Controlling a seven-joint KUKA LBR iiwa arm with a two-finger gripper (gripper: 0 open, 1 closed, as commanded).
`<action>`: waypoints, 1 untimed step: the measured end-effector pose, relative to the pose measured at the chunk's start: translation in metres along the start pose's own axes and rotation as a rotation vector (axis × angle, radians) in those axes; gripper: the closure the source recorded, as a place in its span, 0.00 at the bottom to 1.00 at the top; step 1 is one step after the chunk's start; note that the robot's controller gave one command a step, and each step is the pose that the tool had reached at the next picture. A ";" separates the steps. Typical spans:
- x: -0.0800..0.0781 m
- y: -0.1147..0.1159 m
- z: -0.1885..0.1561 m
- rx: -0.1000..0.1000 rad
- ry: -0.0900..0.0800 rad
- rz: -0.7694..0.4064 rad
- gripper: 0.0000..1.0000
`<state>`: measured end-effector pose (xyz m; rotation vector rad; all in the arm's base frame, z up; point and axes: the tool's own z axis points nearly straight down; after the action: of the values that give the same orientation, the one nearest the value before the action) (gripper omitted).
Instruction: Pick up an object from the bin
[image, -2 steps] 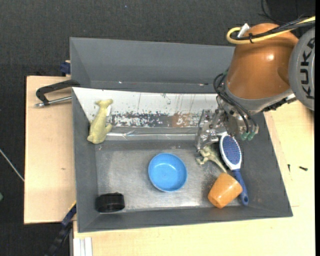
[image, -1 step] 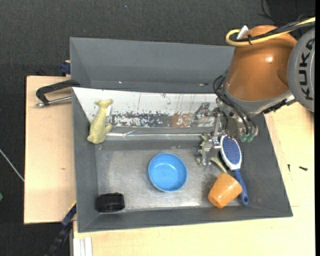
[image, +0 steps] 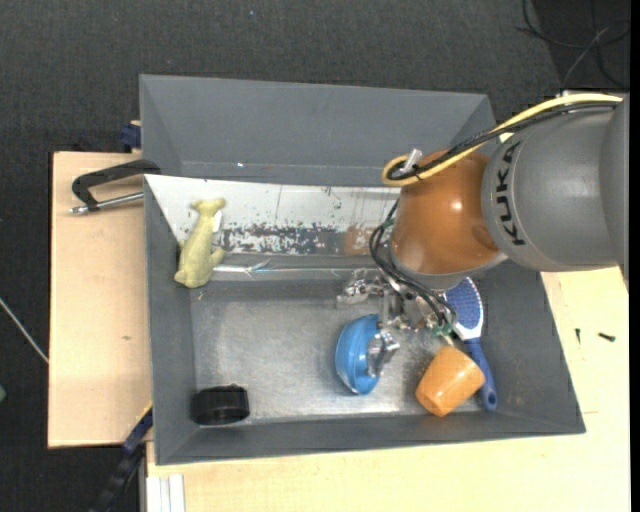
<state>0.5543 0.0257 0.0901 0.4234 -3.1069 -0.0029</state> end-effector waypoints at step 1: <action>-0.001 0.000 -0.004 0.001 -0.006 0.001 1.00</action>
Offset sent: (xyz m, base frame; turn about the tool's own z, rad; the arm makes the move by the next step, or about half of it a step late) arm 0.0000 0.0000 0.0000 0.0000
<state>0.5557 0.0256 0.0941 0.4223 -3.1131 -0.0023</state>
